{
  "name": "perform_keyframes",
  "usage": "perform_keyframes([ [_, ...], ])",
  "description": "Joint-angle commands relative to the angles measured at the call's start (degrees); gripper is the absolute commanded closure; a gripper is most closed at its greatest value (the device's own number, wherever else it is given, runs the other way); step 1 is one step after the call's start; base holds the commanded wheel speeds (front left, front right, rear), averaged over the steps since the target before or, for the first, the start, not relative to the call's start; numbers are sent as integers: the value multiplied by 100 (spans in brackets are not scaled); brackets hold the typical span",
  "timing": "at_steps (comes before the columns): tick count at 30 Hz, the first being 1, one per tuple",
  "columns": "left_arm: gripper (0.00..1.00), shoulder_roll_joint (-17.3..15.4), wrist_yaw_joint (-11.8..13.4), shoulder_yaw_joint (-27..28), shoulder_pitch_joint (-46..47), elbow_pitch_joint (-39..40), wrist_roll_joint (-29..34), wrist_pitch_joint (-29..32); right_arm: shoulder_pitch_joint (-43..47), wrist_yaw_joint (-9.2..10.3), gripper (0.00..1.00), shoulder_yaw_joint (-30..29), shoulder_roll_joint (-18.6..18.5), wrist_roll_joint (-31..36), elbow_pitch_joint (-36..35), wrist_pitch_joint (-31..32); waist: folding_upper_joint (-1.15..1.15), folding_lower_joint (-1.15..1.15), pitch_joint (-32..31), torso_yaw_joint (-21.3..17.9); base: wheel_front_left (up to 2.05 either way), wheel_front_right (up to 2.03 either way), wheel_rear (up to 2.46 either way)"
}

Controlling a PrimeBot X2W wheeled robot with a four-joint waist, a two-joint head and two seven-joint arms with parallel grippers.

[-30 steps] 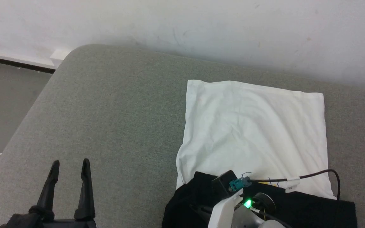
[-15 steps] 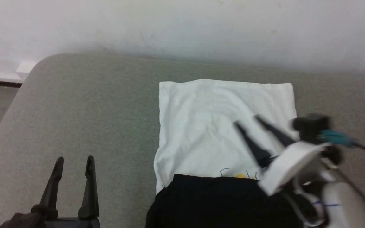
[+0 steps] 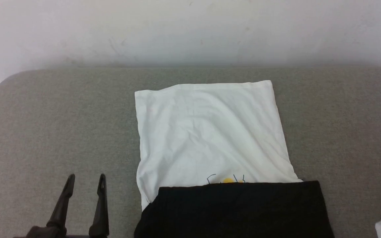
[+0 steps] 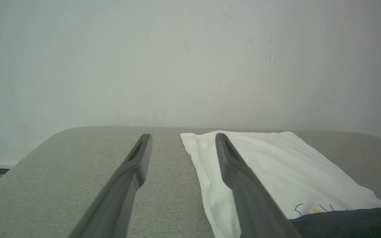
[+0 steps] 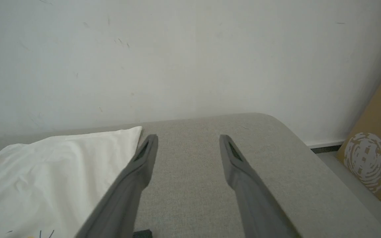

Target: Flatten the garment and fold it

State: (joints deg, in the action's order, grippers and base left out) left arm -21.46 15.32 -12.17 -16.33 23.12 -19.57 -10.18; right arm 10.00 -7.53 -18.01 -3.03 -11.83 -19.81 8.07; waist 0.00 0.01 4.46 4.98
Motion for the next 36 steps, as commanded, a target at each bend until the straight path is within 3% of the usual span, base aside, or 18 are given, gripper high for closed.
perform_keyframes([
  [1, 0, -46, 51, -27, -93, -59, 109, -36, 188, 4, 0, -26, 15, -156, 82, -142, 0, -1, -2, -90, 0, 0, 0],
  [10, 0, -170, -149, 3, 622, 114, -13, 231, 139, 4, 0, 269, 15, -153, -29, -401, 0, -1, 327, -265, 0, 0, 0],
  [18, 0, -796, -754, 165, 3210, -130, -214, 1652, -383, 4, 0, 404, 15, 48, -426, -274, 0, -1, 1127, -314, 0, 0, 0],
  [23, 0, -1186, -1377, 52, 4804, -1015, -675, 2818, -588, 4, 0, 403, 15, 79, -548, -272, 0, -1, 1647, -377, 0, 0, 0],
  [27, 0, -1241, -1730, -70, 5680, -1807, -1040, 3478, -763, 4, 0, 453, 15, 84, -585, -301, 0, -1, 2012, -473, 0, 0, 0],
  [36, 0, -1267, -2005, -357, 6507, -2946, -1508, 4560, -1030, 4, 0, 561, 15, 154, -747, -242, 0, -1, 2591, -664, 0, 0, 0],
])
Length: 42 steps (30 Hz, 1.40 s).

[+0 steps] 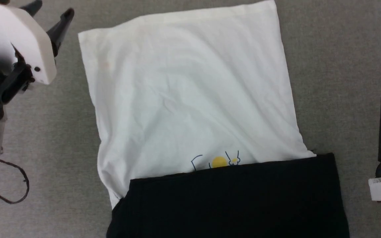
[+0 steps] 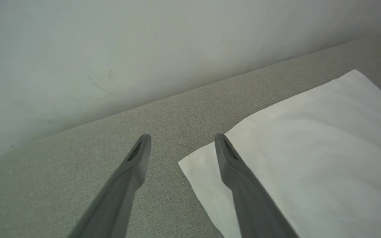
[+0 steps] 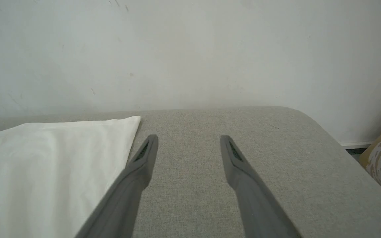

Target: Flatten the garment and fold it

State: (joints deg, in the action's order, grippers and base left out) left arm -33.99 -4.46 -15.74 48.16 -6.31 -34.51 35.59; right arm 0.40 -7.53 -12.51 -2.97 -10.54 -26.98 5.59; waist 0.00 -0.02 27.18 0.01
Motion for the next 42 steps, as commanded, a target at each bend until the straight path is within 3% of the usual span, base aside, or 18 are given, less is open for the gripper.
perform_keyframes([
  [1, 0, -38, -33, -41, 113, -110, -44, 154, -92, 4, 0, 13, 9, 29, -51, 20, 0, 2, 379, -185, 0, 0, 0],
  [10, 0, -70, 211, -151, 271, -641, -245, 1115, -233, 4, 0, -13, 9, 35, -76, 61, 0, 2, 706, -281, 0, 0, 0],
  [16, 4, -61, 285, -154, 66, -703, -393, 1285, -300, 4, 0, -11, 9, 31, -51, 68, 0, 2, 820, -342, 0, 0, 0],
  [17, 62, -52, 276, -160, 30, -703, -415, 1283, -303, 4, 0, -14, 9, 33, -50, 69, 0, 2, 829, -341, 0, 0, 0],
  [18, 100, -43, 264, -162, 3, -690, -431, 1259, -306, 4, 0, -18, 9, 38, -50, 77, 0, 2, 836, -337, 0, 0, 0],
  [25, 100, 1, 169, -75, -105, -591, -523, 899, -723, 4, 0, 214, 9, 135, -410, 397, 0, 2, 592, -227, 0, 0, 0],
  [28, 100, 40, 143, -70, -168, -579, -425, 543, -1415, 4, 0, 485, -58, 344, -734, 785, 0, 2, 421, -159, 0, 0, 0],
  [31, 100, 150, 156, -96, -244, -582, -424, 372, -2463, 4, 0, 683, -363, 274, -783, 1277, 0, 2, 299, -80, 0, 0, 0],
  [34, 100, 226, 188, -120, -250, -528, -414, 290, -3582, 4, 0, 674, -538, -5, -329, 1946, 0, 2, 292, -5, 0, 0, 0],
  [37, 100, 318, 203, -190, -193, -446, -387, 259, -4457, 4, 0, 805, -957, -24, 456, 2670, 0, 2, 374, 102, 0, 0, 0],
  [42, 100, 466, 190, -284, -66, -416, -374, 193, -5270, 4, 0, 875, -1012, -156, 1822, 3504, 0, 2, 530, 278, 0, 0, 0],
])
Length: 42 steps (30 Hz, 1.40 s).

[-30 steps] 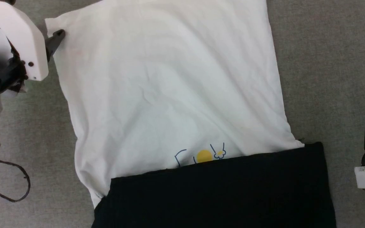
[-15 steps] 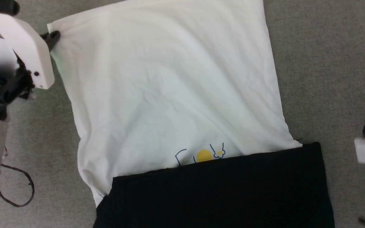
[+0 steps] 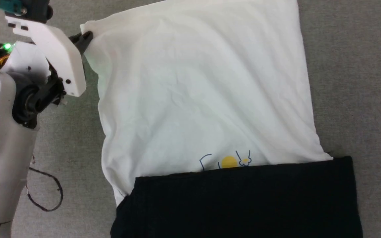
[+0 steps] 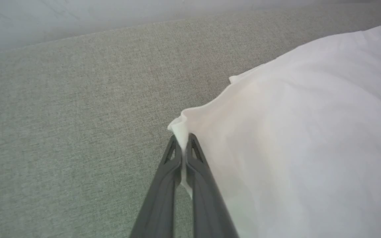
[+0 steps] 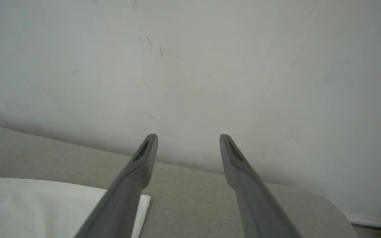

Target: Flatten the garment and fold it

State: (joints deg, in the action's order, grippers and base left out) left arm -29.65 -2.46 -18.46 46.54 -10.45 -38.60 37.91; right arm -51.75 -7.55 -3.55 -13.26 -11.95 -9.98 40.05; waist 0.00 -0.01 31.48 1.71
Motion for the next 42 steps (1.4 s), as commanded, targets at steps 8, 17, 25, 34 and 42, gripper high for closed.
perform_keyframes([
  [8, 100, 285, -12, -196, 289, -19, 71, -94, -145, 6, 0, -81, 484, 194, 1525, 1114, 0, 1, 313, 442, 0, 0, 0],
  [17, 100, 449, -30, -280, 480, -36, 45, -155, -87, 6, 0, -66, 528, 550, 1702, 1304, 0, 1, 656, 716, 0, 0, 0],
  [25, 100, 548, -40, -315, 564, -85, 16, -255, -108, 6, 13, -177, 602, 644, 1777, 1363, 0, 1, 835, 841, 0, 0, 0],
  [34, 100, 549, -59, -264, 589, -114, 9, -488, -133, 6, 100, -344, 653, 822, 1699, 990, 0, 1, 759, 820, 0, 0, 0],
  [42, 100, 412, -69, -15, 435, -63, 130, -1277, 77, 6, 100, -385, 438, 504, 1498, 421, 0, 1, 178, 640, 0, 0, 0],
])
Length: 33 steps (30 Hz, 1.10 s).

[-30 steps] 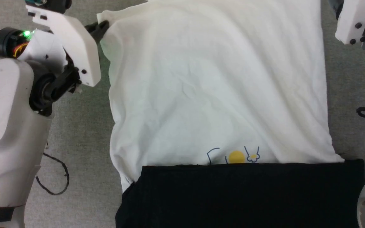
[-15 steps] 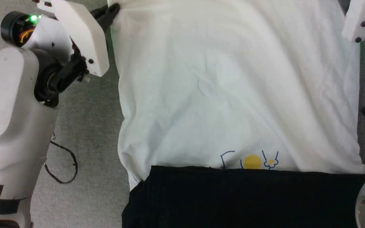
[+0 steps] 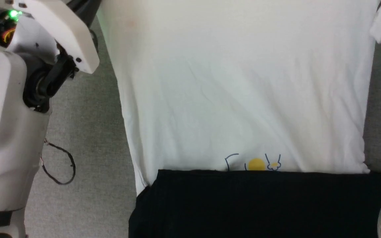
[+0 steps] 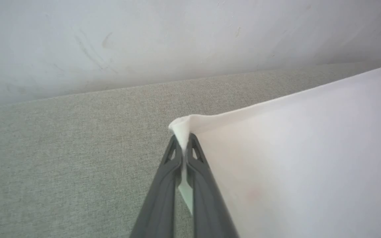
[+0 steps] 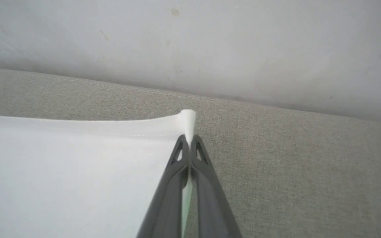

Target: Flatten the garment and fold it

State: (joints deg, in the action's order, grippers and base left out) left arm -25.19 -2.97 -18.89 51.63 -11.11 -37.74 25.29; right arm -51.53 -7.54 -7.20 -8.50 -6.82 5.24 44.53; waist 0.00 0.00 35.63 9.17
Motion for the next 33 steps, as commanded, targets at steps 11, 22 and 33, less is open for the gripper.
perform_keyframes([
  [11, 100, -382, -108, 285, -1145, 582, -161, -533, 1460, 5, 100, -75, -276, -912, -797, -316, 0, 0, -1537, -331, 0, 0, 0],
  [22, 100, -900, 283, 448, -3607, 2486, -317, -584, 3551, 5, 100, -579, 15, -1538, -2138, -314, 0, 0, -2597, -341, 0, 0, 0],
  [33, 100, -1165, 862, 563, -6149, 3892, -545, -530, 5933, 5, 100, -817, 515, -2122, -3176, -311, 0, 0, -3171, -295, 0, 0, 0],
])
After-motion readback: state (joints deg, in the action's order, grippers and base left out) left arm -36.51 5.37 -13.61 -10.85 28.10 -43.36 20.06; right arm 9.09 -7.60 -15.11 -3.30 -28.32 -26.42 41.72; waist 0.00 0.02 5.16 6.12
